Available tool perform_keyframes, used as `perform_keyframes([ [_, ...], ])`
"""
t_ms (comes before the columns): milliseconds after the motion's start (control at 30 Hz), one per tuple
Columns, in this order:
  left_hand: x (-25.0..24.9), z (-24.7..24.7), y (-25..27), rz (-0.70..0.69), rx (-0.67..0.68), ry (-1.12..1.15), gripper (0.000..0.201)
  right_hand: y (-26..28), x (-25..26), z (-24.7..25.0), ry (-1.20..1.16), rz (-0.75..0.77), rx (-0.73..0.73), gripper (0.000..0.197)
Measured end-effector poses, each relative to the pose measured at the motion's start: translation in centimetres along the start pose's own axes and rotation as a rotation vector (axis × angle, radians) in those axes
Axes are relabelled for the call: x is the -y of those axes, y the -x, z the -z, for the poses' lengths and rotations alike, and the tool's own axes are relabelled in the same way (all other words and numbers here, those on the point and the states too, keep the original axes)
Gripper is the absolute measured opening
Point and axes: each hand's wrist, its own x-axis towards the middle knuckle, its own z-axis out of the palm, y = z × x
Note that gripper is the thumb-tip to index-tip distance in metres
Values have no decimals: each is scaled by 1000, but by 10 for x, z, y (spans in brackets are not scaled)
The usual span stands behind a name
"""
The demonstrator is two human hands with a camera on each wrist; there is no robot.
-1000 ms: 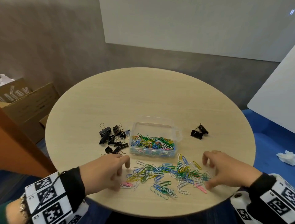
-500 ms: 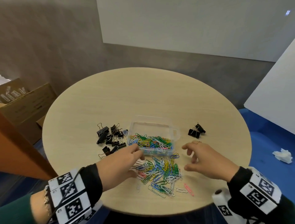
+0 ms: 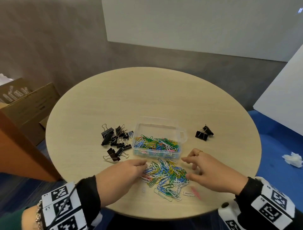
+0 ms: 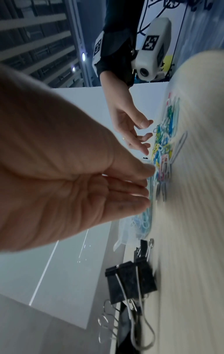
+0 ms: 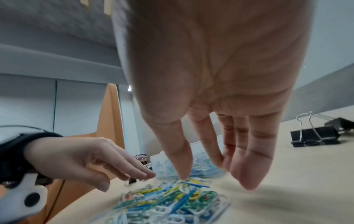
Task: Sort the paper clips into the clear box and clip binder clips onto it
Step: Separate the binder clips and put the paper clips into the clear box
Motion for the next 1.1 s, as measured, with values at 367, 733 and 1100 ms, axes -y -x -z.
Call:
perform_keyframes([
  [367,-7,5,-4,7,-67,21,52,12,-4,4,7,38,-12,35],
  [733,-2,0,-16,38,49,178,11,6,8,-9,-69,-67,96,14],
  [1100,-7,6,-1,149,-5,81,65,8,13,-7,106,-100,-9,75],
])
